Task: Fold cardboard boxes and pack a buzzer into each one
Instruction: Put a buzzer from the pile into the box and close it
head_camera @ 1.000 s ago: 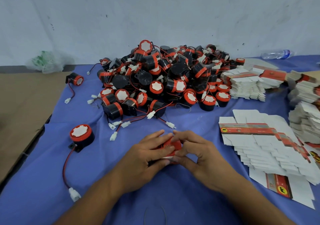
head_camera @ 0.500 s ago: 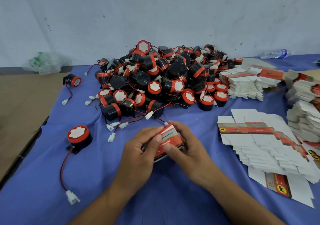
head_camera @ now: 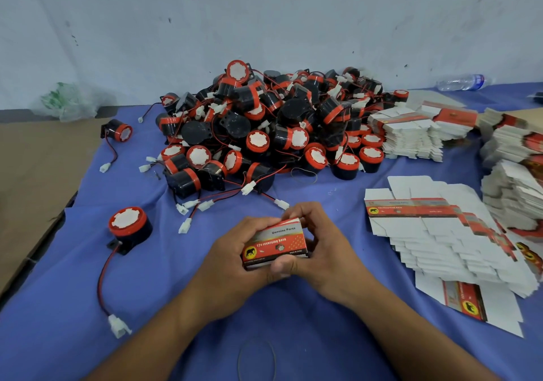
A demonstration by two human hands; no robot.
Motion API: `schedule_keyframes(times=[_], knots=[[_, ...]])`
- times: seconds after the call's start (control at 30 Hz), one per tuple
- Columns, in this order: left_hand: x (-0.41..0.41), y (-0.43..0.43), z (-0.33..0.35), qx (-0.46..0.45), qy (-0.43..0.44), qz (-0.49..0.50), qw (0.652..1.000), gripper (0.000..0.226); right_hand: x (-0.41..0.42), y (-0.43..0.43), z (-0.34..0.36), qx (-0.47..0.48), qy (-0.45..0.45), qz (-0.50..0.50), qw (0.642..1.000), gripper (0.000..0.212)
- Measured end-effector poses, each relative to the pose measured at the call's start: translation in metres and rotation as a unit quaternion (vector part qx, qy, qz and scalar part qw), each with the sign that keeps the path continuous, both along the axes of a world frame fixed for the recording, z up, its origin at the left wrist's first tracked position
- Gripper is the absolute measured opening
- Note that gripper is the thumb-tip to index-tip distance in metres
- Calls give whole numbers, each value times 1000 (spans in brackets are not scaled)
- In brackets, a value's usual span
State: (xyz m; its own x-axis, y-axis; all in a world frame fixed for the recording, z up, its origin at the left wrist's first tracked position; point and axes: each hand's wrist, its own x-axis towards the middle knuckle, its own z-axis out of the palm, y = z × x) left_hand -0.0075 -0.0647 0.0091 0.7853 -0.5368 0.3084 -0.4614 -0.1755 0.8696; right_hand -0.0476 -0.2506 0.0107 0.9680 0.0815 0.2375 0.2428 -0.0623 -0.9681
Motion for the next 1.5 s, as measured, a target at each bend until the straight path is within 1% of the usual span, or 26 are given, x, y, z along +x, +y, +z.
schedule_keyframes(times=[0.07, 0.2, 0.27, 0.4, 0.5, 0.53, 0.6, 0.67, 0.73, 0.8, 0.87, 0.9, 0.93, 0.97, 1.0, 1.03, 1.07, 1.1, 1.17, 1.2, 1.23, 1.3, 1.37, 1.43, 1.47, 1.5], knots=[[-1, 0, -1, 3, -13, 14, 1000, 56, 0, 1, 1, -15, 0, -4, 1000, 65], [-1, 3, -3, 5, -32, 18, 999, 53, -1, 2, 0, -70, -11, -26, 997, 56], [-1, 2, -3, 6, -46, 19, 999, 52, -2, 2, 0, -77, -10, -30, 997, 56], [-2, 1, 3, -2, -41, 50, 998, 50, -2, 3, 1, -26, 6, -2, 1000, 55], [0, 2, 4, 11, -56, 58, 997, 52, -1, 4, 0, -24, 15, 10, 1000, 51], [1, 2, 3, 6, -45, 55, 997, 54, -1, 4, 0, -21, 17, 4, 1000, 51], [2, 4, 0, -19, 8, 37, 999, 59, 0, 4, 0, 0, 28, -15, 999, 50], [3, 4, -1, -36, 36, 20, 998, 57, 3, 1, -2, 12, 39, -23, 999, 52], [4, 5, -1, -20, -6, 33, 999, 51, 3, 0, -3, 15, 48, 2, 999, 49], [5, 3, -1, 9, -101, 57, 993, 45, 4, 0, -3, 27, 54, 25, 998, 39], [7, -1, -1, 29, -198, 68, 977, 43, 6, -1, -1, 48, 45, 21, 998, 31], [7, -3, -1, 34, -225, 66, 972, 44, 7, -1, 0, 62, 33, 11, 997, 28], [8, -4, -2, 32, -228, 57, 971, 46, 8, -2, 0, 77, 18, -1, 997, 25], [9, -4, -4, 25, -199, 41, 979, 51, 8, -2, -1, 76, 2, -14, 997, 23], [9, -3, -5, 11, -138, 25, 990, 59, 9, -2, -3, 55, -19, -32, 998, 21], [9, -2, -6, -3, -73, 15, 997, 68, 9, -2, -3, 14, -41, -49, 998, 20], [10, 0, -8, -8, -25, 13, 1000, 71, 9, -2, -4, -30, -63, -58, 996, 21], [13, 2, -9, 5, -13, 19, 1000, 69, 8, -3, -6, -73, -80, -56, 993, 23], [18, 6, -10, 60, -45, 25, 997, 59, 8, -7, -10, -166, -93, -35, 981, 25], [20, 7, -9, 74, -61, 20, 995, 55, 8, -10, -13, -206, -79, -21, 975, 25], [21, 8, -9, 81, -69, 14, 994, 54, 7, -12, -15, -229, -58, -10, 972, 30], [23, 9, -8, 85, -59, 10, 995, 57, 7, -16, -18, -270, -34, -3, 962, 51], [24, 10, -9, 92, -61, 5, 994, 61, 7, -17, -15, -362, -71, 1, 929, 64], [24, 11, -13, 114, -58, -7, 992, 70, 6, -13, -12, -448, -98, 10, 888, 69], [24, 11, -15, 119, -48, -14, 992, 76, 4, -11, -11, -463, -106, 10, 880, 68], [23, 10, -17, 114, -35, -19, 993, 80, -1, -9, -8, -461, -115, 10, 880, 65]])
